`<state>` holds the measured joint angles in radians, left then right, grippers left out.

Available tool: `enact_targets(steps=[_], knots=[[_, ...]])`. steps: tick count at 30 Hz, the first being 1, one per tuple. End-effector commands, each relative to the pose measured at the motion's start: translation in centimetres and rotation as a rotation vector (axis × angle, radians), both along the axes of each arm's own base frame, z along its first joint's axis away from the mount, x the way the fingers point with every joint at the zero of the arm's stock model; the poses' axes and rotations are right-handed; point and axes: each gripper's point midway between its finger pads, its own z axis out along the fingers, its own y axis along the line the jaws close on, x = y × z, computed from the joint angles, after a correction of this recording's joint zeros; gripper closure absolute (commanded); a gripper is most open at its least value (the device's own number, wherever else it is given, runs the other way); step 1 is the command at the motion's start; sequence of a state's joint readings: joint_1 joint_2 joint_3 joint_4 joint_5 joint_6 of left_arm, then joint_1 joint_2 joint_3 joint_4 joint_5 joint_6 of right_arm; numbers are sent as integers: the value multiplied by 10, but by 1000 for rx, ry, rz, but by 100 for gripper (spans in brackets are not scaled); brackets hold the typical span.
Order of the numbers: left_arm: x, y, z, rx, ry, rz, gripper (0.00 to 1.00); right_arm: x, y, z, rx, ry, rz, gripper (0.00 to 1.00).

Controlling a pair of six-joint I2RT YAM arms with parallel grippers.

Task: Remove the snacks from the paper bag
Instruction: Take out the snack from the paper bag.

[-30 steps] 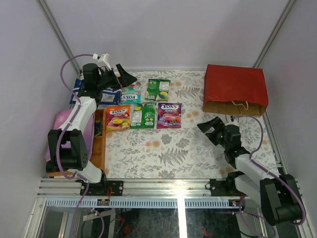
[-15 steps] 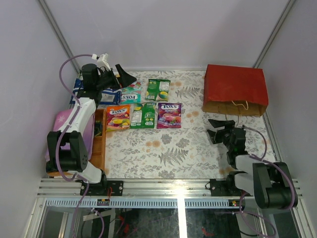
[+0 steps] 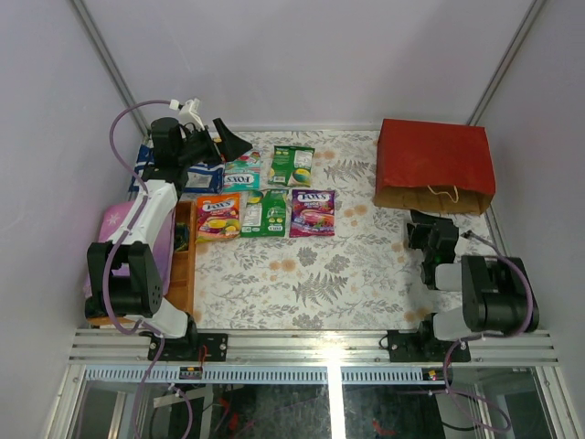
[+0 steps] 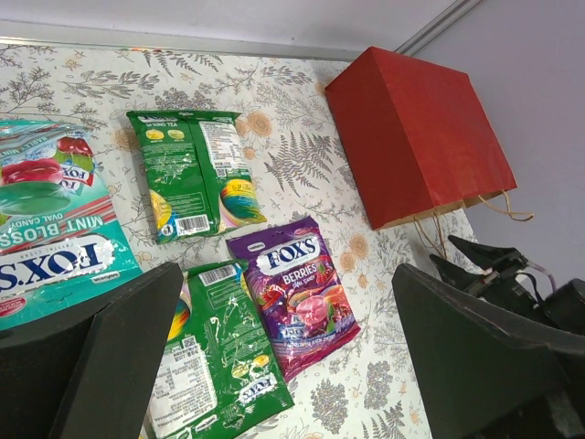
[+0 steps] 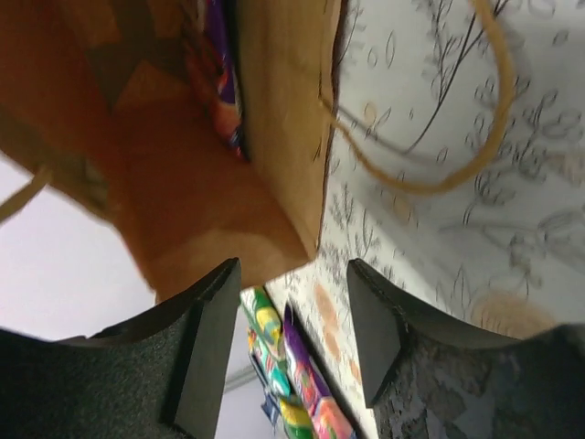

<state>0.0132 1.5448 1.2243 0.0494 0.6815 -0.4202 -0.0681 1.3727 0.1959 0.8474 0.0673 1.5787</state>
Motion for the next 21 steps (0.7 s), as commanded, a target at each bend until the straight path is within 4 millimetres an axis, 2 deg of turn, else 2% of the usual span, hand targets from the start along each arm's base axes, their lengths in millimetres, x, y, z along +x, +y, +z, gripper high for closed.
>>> enact_targets(steps=[1,3,7,12,15,21], knots=[[-5,2,13,5,-48,-8,0,44,-29,33,-13,-165,-141,43],[-5,3,13,7,-48,-6,0,60,-35,37,-19,-203,-165,44],[-4,5,10,13,-42,-6,0,95,-39,39,10,-289,-166,54],[-4,5,9,13,-37,-7,0,135,-45,20,19,-253,-178,55],[-4,6,9,15,-38,-8,0,158,-51,14,-13,-242,-185,50],[-2,6,6,15,-31,-6,0,190,-54,1,-41,-167,-173,32]])
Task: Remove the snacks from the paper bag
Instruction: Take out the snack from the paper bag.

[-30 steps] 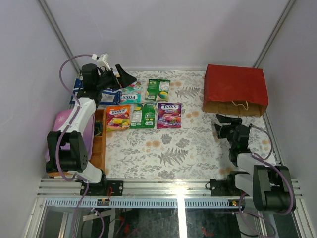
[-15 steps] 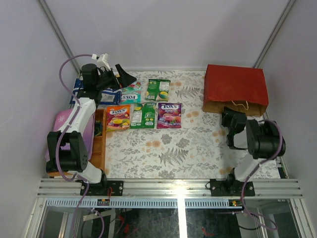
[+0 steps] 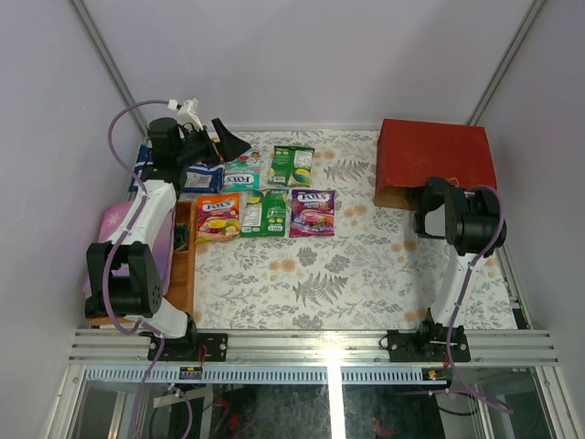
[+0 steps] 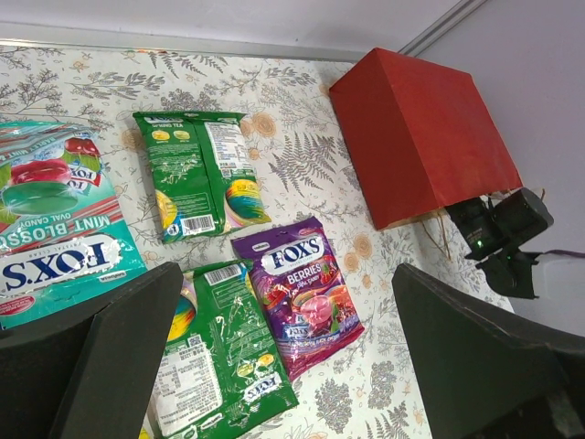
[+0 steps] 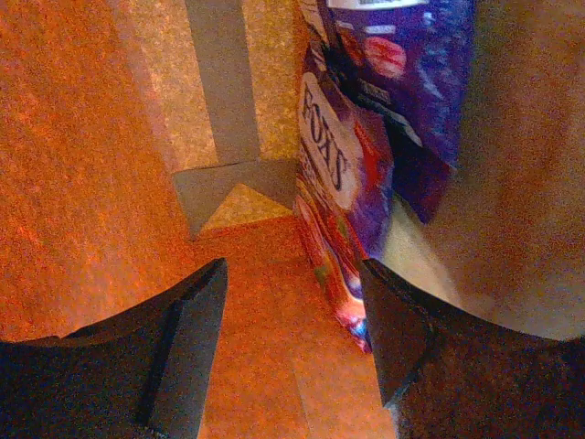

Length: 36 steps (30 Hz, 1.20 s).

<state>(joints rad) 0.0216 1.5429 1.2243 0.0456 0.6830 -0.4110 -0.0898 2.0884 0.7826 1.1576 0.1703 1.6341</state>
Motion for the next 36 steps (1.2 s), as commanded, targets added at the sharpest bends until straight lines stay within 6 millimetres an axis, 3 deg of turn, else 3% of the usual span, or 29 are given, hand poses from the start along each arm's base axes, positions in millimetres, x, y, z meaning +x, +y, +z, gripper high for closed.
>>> enact_targets(steps=[1,8,12,19,23,26,32,36], knots=[[-3,2,6,9,-26,-12,0,24,-13,2,-37,38,-40,32],[-1,3,3,8,-18,-11,0,29,-17,-21,-70,191,-46,31],[-1,1,1,2,-11,-20,0,43,-19,-29,-73,203,-45,31],[-1,3,2,13,-15,-10,0,59,-22,-30,-109,168,-39,54],[0,3,1,14,-11,-11,0,48,-17,-4,-129,134,-11,48],[0,2,0,10,-10,-16,0,32,-16,2,-131,146,-13,42],[-2,1,2,7,-12,-21,0,11,-12,-5,-123,223,7,42],[-2,2,3,7,-16,-19,0,16,-14,-8,-133,230,6,45]])
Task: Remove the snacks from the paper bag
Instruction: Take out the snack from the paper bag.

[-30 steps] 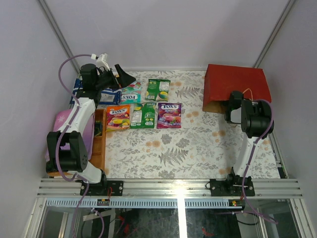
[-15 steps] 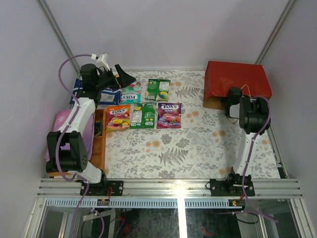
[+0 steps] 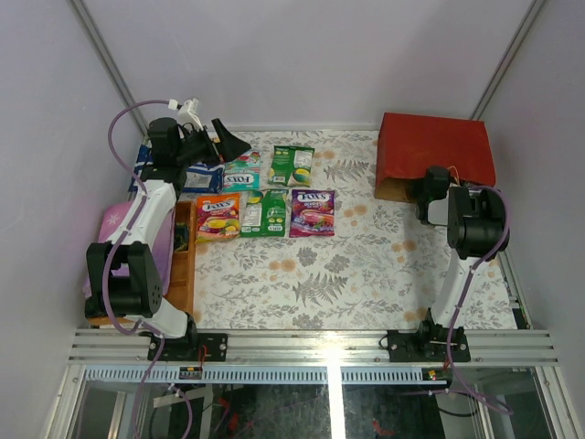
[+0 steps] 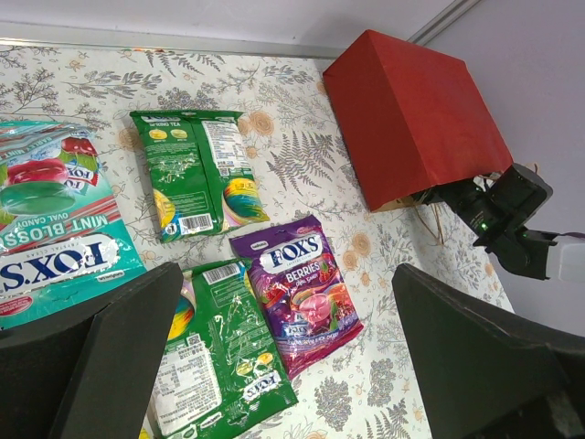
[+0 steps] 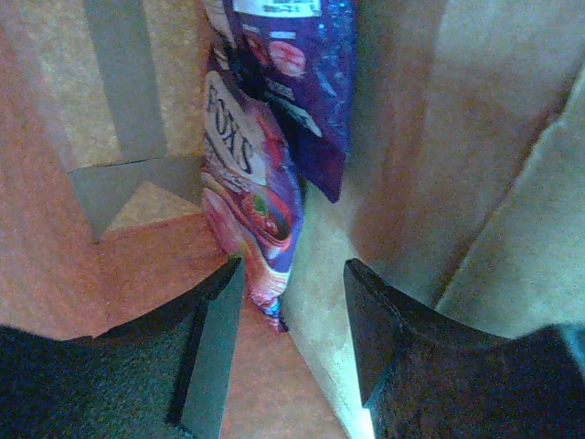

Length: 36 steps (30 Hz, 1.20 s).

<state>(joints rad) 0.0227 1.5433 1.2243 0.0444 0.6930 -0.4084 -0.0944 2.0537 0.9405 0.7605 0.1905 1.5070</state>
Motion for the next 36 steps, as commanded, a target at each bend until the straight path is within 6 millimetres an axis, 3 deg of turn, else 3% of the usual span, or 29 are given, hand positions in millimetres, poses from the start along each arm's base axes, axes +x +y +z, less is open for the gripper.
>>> enact_targets(steps=[1,8,14,17,20,22,28,36], knots=[[-1,3,2,8,-15,-10,0,8,-7,14,-36,-8,-7,46],[0,3,1,12,-13,-5,0,39,-11,-10,-54,69,13,48],[2,3,-1,11,-6,-7,0,52,-17,-16,-70,77,7,54],[2,3,-2,12,-5,-8,0,60,-18,-10,-73,41,25,69],[2,3,-3,14,-1,-8,0,65,-17,0,-74,-9,52,91],[1,4,-2,15,-4,-6,0,66,-17,11,-88,-28,63,100],[1,3,-1,14,-5,-8,0,52,-16,56,-122,-102,67,100],[1,2,-1,11,-7,-11,0,-6,-5,84,-57,-132,55,100]])
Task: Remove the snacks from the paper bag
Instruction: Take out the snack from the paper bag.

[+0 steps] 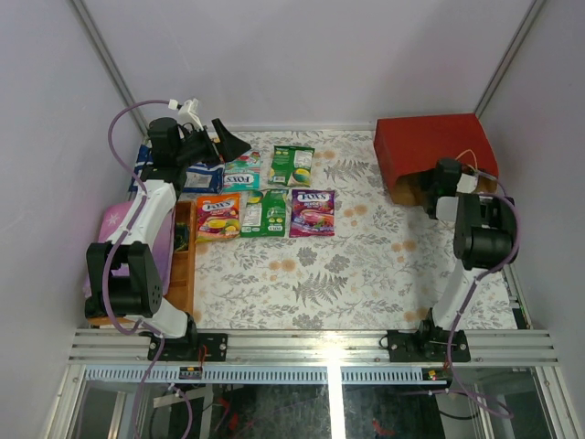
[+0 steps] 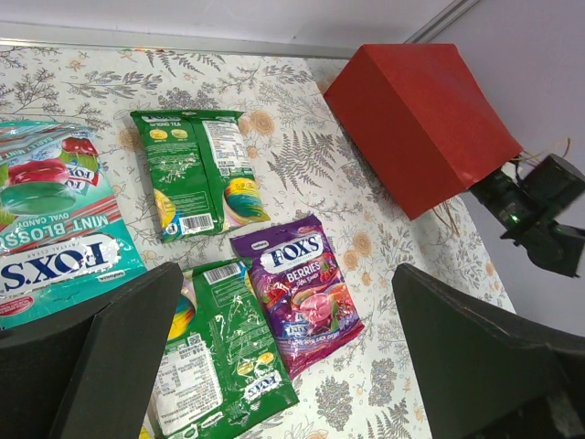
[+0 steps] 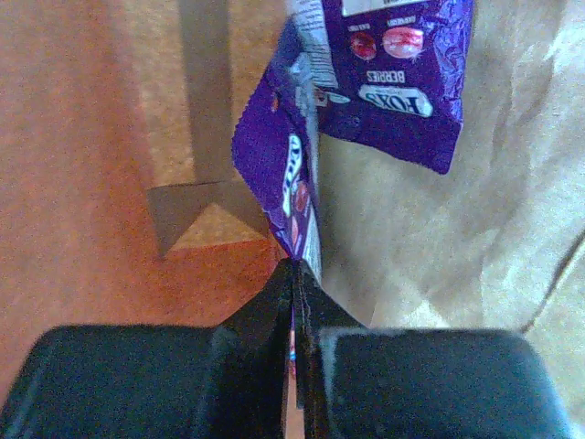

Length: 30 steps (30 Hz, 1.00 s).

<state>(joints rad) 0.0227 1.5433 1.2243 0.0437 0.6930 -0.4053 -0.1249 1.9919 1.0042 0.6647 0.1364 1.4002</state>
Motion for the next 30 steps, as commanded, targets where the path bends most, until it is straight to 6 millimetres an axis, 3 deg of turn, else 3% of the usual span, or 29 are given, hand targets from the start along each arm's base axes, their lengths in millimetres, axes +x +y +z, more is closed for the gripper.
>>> enact_targets(steps=[1,13,17,21,23,26,30], knots=[[1,3,0,8,-5,-10,0,-24,4,52,33,-122,-10,100],[-2,1,2,0,-10,-22,0,-117,15,56,66,23,-27,100],[-3,-1,4,-9,-13,-35,0,-150,8,31,26,93,-75,100],[-3,-2,5,-11,-15,-35,0,-185,14,2,57,139,-78,100],[-3,-1,5,-13,-15,-37,0,-197,18,-2,75,145,-73,100],[-4,-2,6,-12,-14,-39,0,-213,19,5,50,186,-63,100],[-4,-2,6,-9,-15,-37,0,-236,8,37,-57,179,-91,100]])
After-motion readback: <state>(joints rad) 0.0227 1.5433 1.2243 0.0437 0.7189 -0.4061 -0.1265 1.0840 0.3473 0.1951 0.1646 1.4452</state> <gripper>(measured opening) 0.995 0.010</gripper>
